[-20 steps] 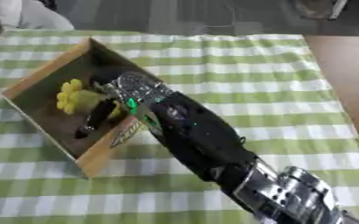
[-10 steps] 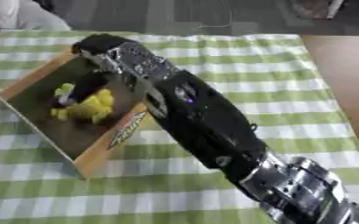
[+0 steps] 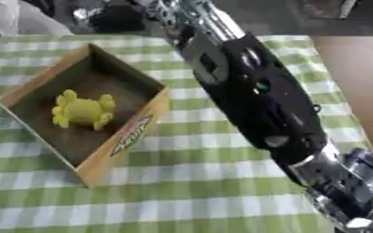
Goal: Pick up objects on the table and place them in the box.
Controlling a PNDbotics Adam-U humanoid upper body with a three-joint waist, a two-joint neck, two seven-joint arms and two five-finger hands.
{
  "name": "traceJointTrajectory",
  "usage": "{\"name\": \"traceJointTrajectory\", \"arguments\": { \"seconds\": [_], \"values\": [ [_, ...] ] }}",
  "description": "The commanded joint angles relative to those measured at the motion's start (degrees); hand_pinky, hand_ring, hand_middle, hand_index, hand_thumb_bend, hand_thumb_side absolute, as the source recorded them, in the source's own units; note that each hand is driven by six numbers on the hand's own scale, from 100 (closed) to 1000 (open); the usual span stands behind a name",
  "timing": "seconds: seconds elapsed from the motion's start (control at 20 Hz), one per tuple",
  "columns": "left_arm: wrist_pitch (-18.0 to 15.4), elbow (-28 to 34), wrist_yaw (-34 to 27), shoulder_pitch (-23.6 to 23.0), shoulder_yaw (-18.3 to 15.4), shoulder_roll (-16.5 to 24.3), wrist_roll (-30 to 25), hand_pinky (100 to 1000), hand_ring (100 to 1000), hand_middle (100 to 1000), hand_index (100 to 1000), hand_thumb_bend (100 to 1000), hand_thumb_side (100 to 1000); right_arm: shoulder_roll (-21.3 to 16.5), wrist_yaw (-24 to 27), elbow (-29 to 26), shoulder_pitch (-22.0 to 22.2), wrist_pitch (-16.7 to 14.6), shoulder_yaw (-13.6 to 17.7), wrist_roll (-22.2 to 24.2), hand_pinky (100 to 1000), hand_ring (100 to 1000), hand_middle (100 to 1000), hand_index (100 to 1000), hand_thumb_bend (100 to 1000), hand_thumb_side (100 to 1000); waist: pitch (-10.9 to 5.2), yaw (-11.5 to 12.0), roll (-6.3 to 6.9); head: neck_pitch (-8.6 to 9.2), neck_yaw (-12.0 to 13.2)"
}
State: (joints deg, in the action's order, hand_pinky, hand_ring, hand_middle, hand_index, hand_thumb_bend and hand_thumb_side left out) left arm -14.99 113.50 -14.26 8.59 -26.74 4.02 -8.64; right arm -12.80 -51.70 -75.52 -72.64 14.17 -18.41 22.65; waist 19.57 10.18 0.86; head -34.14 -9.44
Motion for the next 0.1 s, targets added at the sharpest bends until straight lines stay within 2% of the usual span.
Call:
{"name": "traceJointTrajectory", "arguments": {
  "seconds": [0.05, 0.1],
  "values": [
    [-0.2, 1.1, 0.3, 0.1, -0.5, 1.1, 0.4, 745, 646, 599, 734, 100, 907, -3.3, 2.9, -5.4, 0.4, -0.7, 2.1, -2.8, 851, 886, 704, 881, 100, 958, -1.42, -0.2, 0.41, -0.16, 0.6],
    [-0.2, 1.1, 0.3, 0.0, -0.6, 1.1, 0.5, 745, 646, 599, 734, 100, 907, -4.2, 3.7, -6.7, 1.2, -0.9, 3.0, -3.6, 851, 882, 707, 881, 100, 962, -1.43, -0.4, 0.5, -0.21, 0.7]
  ]
}}
